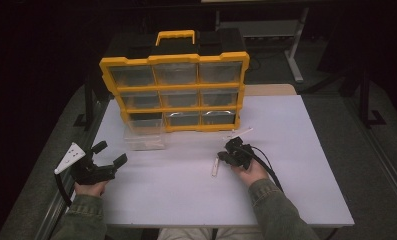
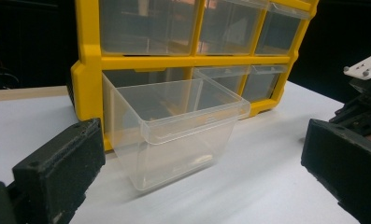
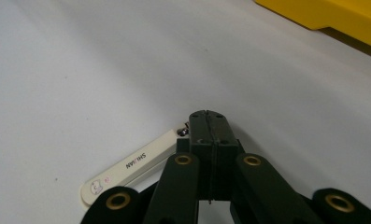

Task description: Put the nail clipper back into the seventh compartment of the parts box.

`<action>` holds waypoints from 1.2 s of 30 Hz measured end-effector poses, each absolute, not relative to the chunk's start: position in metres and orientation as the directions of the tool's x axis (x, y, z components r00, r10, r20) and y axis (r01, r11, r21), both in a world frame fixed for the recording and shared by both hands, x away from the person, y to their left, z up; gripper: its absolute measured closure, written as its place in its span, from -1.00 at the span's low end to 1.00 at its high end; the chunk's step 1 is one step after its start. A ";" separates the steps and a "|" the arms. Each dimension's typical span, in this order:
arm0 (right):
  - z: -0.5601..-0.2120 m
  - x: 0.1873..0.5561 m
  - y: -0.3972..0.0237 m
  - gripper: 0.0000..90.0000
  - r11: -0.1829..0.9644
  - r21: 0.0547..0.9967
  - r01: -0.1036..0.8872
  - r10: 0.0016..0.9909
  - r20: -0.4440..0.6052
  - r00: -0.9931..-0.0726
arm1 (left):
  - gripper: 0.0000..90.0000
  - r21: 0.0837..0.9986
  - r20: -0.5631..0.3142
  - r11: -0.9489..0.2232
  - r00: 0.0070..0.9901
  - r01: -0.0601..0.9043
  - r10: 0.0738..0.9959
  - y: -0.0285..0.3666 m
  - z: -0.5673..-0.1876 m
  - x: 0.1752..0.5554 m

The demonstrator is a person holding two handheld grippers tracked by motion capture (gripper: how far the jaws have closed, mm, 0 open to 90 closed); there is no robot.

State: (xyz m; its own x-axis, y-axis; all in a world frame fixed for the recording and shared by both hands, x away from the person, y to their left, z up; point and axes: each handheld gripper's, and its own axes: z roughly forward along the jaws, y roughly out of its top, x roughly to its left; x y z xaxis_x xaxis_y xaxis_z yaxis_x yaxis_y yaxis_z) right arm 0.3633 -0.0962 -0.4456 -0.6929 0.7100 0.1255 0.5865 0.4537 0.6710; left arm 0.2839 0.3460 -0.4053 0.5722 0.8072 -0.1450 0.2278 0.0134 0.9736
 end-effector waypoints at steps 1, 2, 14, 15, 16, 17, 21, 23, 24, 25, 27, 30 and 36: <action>-0.446 0.364 -0.095 0.98 0.452 0.671 0.588 0.711 0.128 -0.692 | -1.00 0.974 -0.145 0.013 0.573 0.228 0.807 0.346 -0.405 0.284; -0.447 0.364 -0.094 0.98 0.452 0.669 0.590 0.712 0.127 -0.690 | -1.00 0.974 -0.145 0.013 0.574 0.227 0.806 0.346 -0.405 0.284; -0.449 0.365 -0.078 0.98 0.468 0.674 0.571 0.679 0.139 -0.721 | -1.00 0.974 -0.148 0.017 0.574 0.227 0.805 0.346 -0.405 0.284; -0.449 0.365 -0.077 0.98 0.467 0.674 0.573 0.676 0.145 -0.722 | -1.00 0.973 -0.147 0.015 0.574 0.229 0.805 0.346 -0.405 0.284; -0.450 0.365 -0.075 0.98 0.467 0.674 0.572 0.674 0.148 -0.724 | -1.00 0.974 -0.145 0.013 0.575 0.228 0.805 0.346 -0.405 0.284; -0.450 0.365 -0.074 0.98 0.465 0.676 0.572 0.673 0.150 -0.724 | -1.00 0.974 -0.145 0.012 0.575 0.228 0.805 0.346 -0.405 0.284; -0.450 0.365 -0.070 0.98 0.463 0.677 0.572 0.667 0.159 -0.728 | -1.00 0.974 -0.146 0.015 0.575 0.227 0.805 0.345 -0.405 0.284; -0.449 0.364 -0.067 0.98 0.466 0.681 0.564 0.657 0.161 -0.737 | -1.00 0.974 -0.145 0.014 0.572 0.228 0.807 0.346 -0.405 0.284; -0.449 0.364 -0.065 0.98 0.467 0.681 0.564 0.652 0.165 -0.740 | -1.00 0.973 -0.146 0.014 0.572 0.229 0.807 0.346 -0.405 0.284; -0.449 0.363 -0.064 0.98 0.473 0.681 0.559 0.646 0.164 -0.745 | -1.00 0.973 -0.147 0.015 0.572 0.229 0.807 0.346 -0.405 0.284; -0.448 0.363 -0.060 0.98 0.481 0.676 0.558 0.639 0.165 -0.751 | -1.00 0.973 -0.146 0.015 0.573 0.228 0.806 0.346 -0.405 0.284; -0.448 0.362 -0.056 0.98 0.482 0.679 0.555 0.623 0.180 -0.761 | -1.00 0.974 -0.144 0.011 0.575 0.228 0.805 0.345 -0.405 0.284; -0.447 0.360 -0.048 0.98 0.499 0.680 0.537 0.587 0.190 -0.787 | -1.00 0.973 -0.144 0.011 0.574 0.229 0.806 0.346 -0.406 0.284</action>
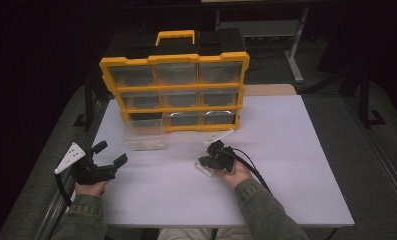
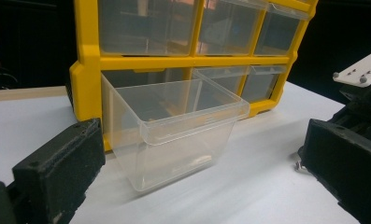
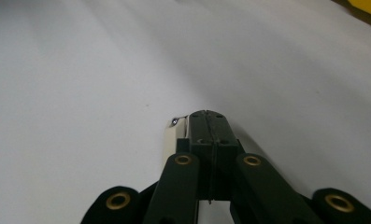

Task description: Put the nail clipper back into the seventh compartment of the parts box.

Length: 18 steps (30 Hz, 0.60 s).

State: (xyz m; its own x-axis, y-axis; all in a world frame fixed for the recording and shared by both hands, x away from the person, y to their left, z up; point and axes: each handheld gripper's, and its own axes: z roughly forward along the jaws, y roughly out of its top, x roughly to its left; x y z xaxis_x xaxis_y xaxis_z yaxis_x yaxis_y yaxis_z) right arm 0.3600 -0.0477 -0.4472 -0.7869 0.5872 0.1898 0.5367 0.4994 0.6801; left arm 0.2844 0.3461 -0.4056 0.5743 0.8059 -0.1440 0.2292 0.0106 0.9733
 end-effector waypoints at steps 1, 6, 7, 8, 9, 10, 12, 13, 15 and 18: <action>-0.447 0.360 -0.047 0.98 0.503 0.680 0.534 0.582 0.190 -0.791 | -1.00 0.973 -0.143 0.010 0.574 0.229 0.806 0.346 -0.406 0.284; -0.448 0.357 -0.043 0.98 0.519 0.674 0.526 0.555 0.202 -0.807 | -1.00 0.973 -0.145 0.010 0.575 0.231 0.805 0.346 -0.406 0.285; -0.448 0.357 -0.042 0.98 0.521 0.674 0.524 0.551 0.204 -0.810 | -1.00 0.973 -0.145 0.010 0.575 0.232 0.805 0.346 -0.406 0.285; -0.448 0.356 -0.042 0.98 0.520 0.676 0.522 0.545 0.207 -0.812 | -1.00 0.973 -0.145 0.010 0.575 0.232 0.805 0.346 -0.406 0.285; -0.448 0.356 -0.041 0.98 0.521 0.678 0.519 0.540 0.210 -0.815 | -1.00 0.973 -0.146 0.011 0.575 0.232 0.805 0.346 -0.406 0.285; -0.447 0.355 -0.041 0.98 0.522 0.678 0.518 0.535 0.212 -0.818 | -1.00 0.973 -0.146 0.011 0.575 0.232 0.805 0.346 -0.406 0.285; -0.447 0.354 -0.039 0.98 0.528 0.677 0.513 0.526 0.214 -0.823 | -1.00 0.973 -0.146 0.010 0.575 0.232 0.805 0.346 -0.406 0.285; -0.447 0.354 -0.039 0.98 0.531 0.677 0.510 0.520 0.215 -0.827 | -1.00 0.973 -0.146 0.010 0.575 0.233 0.805 0.346 -0.406 0.285; -0.447 0.353 -0.038 0.98 0.534 0.676 0.507 0.509 0.221 -0.832 | -1.00 0.972 -0.147 0.012 0.574 0.233 0.805 0.346 -0.406 0.285; -0.448 0.353 -0.037 0.98 0.535 0.675 0.508 0.498 0.234 -0.835 | -1.00 0.972 -0.147 0.011 0.575 0.233 0.805 0.345 -0.406 0.285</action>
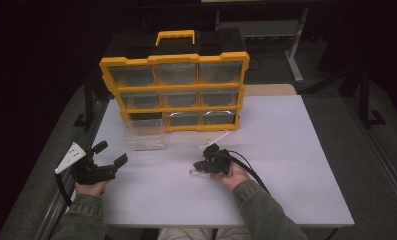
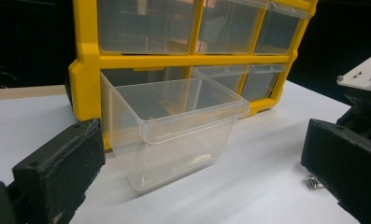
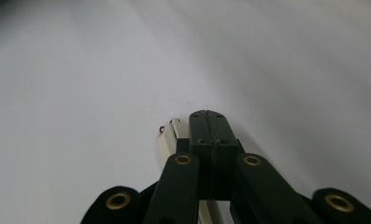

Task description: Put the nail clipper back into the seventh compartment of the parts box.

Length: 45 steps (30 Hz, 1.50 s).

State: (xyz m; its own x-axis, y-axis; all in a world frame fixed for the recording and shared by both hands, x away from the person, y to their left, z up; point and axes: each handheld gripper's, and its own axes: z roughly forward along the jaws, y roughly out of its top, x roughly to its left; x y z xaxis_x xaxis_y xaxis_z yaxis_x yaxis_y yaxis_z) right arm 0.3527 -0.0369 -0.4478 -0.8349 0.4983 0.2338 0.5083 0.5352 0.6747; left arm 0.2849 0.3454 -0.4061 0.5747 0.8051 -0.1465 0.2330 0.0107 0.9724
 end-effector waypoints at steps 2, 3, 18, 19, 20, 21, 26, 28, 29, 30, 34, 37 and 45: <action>-0.448 0.352 -0.036 0.98 0.540 0.672 0.507 0.492 0.238 -0.838 | -1.00 0.972 -0.147 0.011 0.575 0.234 0.805 0.345 -0.406 0.285; -0.449 0.352 -0.036 0.98 0.541 0.671 0.507 0.489 0.240 -0.839 | -1.00 0.972 -0.147 0.011 0.575 0.234 0.805 0.345 -0.406 0.285; -0.441 0.350 -0.040 0.68 0.539 0.686 0.489 0.486 0.221 -0.846 | -1.00 0.972 -0.148 0.010 0.576 0.235 0.804 0.345 -0.407 0.285; -0.441 0.350 -0.040 0.62 0.539 0.686 0.489 0.483 0.224 -0.847 | -1.00 0.972 -0.148 0.011 0.577 0.235 0.803 0.345 -0.407 0.285; -0.440 0.350 -0.040 0.55 0.538 0.683 0.494 0.487 0.226 -0.844 | -1.00 0.972 -0.148 0.010 0.576 0.234 0.804 0.345 -0.406 0.285; -0.440 0.350 -0.040 0.55 0.538 0.683 0.494 0.487 0.226 -0.844 | -1.00 0.972 -0.148 0.010 0.576 0.234 0.804 0.345 -0.406 0.285; -0.438 0.349 -0.042 0.36 0.537 0.683 0.495 0.490 0.225 -0.842 | -1.00 0.972 -0.148 0.010 0.577 0.235 0.803 0.345 -0.407 0.286; -0.437 0.348 -0.043 0.26 0.536 0.685 0.493 0.489 0.224 -0.843 | -1.00 0.972 -0.148 0.010 0.577 0.235 0.803 0.345 -0.407 0.286; -0.436 0.348 -0.043 0.20 0.536 0.687 0.490 0.488 0.222 -0.844 | -1.00 0.972 -0.150 0.012 0.577 0.236 0.803 0.345 -0.407 0.286; -0.434 0.347 -0.044 0.05 0.548 0.683 0.484 0.474 0.224 -0.852 | -1.00 0.972 -0.152 0.014 0.576 0.236 0.803 0.345 -0.407 0.286; -0.433 0.346 -0.046 -0.23 0.564 0.676 0.474 0.457 0.222 -0.861 | -1.00 0.972 -0.151 0.014 0.575 0.235 0.804 0.345 -0.407 0.285; -0.433 0.345 -0.046 -0.54 0.593 0.666 0.453 0.437 0.207 -0.875 | -1.00 0.972 -0.150 0.013 0.575 0.235 0.804 0.345 -0.407 0.285; -0.435 0.346 -0.048 -0.84 0.651 0.648 0.395 0.409 0.139 -0.902 | -1.00 0.972 -0.149 0.013 0.575 0.234 0.804 0.345 -0.407 0.285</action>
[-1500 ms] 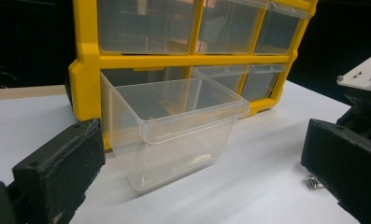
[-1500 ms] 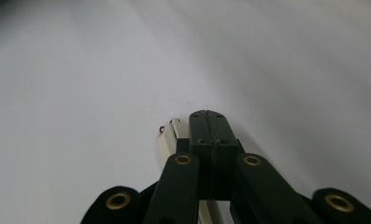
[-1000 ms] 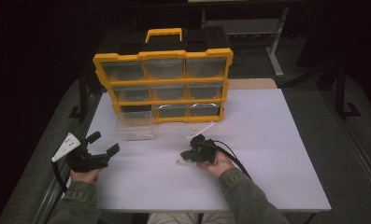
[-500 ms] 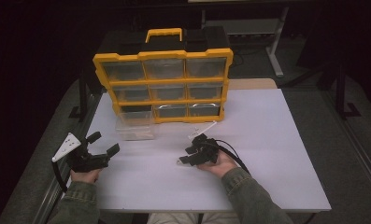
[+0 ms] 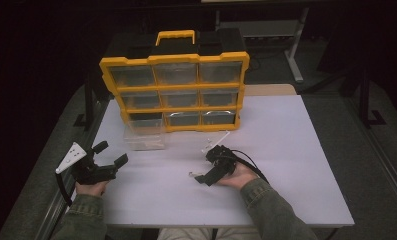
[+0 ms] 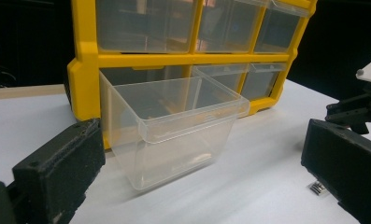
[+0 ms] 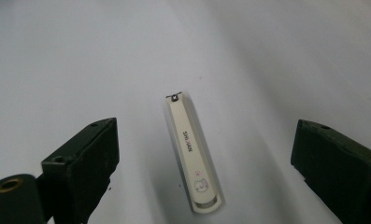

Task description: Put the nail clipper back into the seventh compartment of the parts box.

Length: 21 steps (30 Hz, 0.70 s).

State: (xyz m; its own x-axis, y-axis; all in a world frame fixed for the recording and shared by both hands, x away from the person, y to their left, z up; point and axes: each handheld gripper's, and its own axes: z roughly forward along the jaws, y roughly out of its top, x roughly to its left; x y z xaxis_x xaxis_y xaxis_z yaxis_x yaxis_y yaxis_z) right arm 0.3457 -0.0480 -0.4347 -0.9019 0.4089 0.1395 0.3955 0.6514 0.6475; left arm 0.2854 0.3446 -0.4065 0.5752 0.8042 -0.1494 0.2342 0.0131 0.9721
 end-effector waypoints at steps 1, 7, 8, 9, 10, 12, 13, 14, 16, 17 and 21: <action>-0.435 0.346 -0.048 -0.84 0.655 0.647 0.390 0.406 0.134 -0.904 | -1.00 0.972 -0.151 0.014 0.576 0.235 0.804 0.345 -0.407 0.285; -0.437 0.347 -0.050 -0.67 0.683 0.638 0.354 0.372 0.113 -0.921 | -1.00 0.972 -0.148 0.010 0.577 0.235 0.803 0.344 -0.407 0.286; -0.437 0.347 -0.050 -0.64 0.688 0.634 0.353 0.371 0.112 -0.922 | -1.00 0.972 -0.148 0.010 0.577 0.235 0.803 0.344 -0.407 0.285; -0.438 0.347 -0.050 -0.60 0.692 0.630 0.353 0.370 0.112 -0.922 | -1.00 0.972 -0.148 0.010 0.577 0.235 0.803 0.344 -0.407 0.286; -0.438 0.348 -0.050 -0.55 0.694 0.628 0.352 0.365 0.115 -0.924 | -1.00 0.972 -0.148 0.010 0.577 0.235 0.803 0.344 -0.407 0.286; -0.439 0.348 -0.050 -0.35 0.697 0.633 0.337 0.345 0.117 -0.931 | -1.00 0.972 -0.148 0.009 0.577 0.235 0.803 0.344 -0.407 0.286; -0.439 0.348 -0.049 -0.29 0.697 0.635 0.333 0.339 0.118 -0.933 | -1.00 0.972 -0.148 0.009 0.577 0.235 0.803 0.344 -0.407 0.286; -0.439 0.349 -0.048 -0.22 0.696 0.637 0.331 0.333 0.122 -0.935 | -1.00 0.972 -0.146 0.008 0.578 0.235 0.803 0.344 -0.407 0.286; -0.439 0.350 -0.048 -0.13 0.693 0.641 0.330 0.320 0.136 -0.938 | -1.00 0.972 -0.146 0.009 0.578 0.233 0.803 0.344 -0.407 0.286; -0.439 0.351 -0.048 -0.06 0.690 0.645 0.328 0.314 0.142 -0.939 | -1.00 0.972 -0.147 0.010 0.577 0.234 0.804 0.344 -0.407 0.286; -0.439 0.352 -0.047 0.03 0.692 0.645 0.324 0.307 0.143 -0.941 | -1.00 0.972 -0.147 0.009 0.577 0.235 0.804 0.344 -0.407 0.286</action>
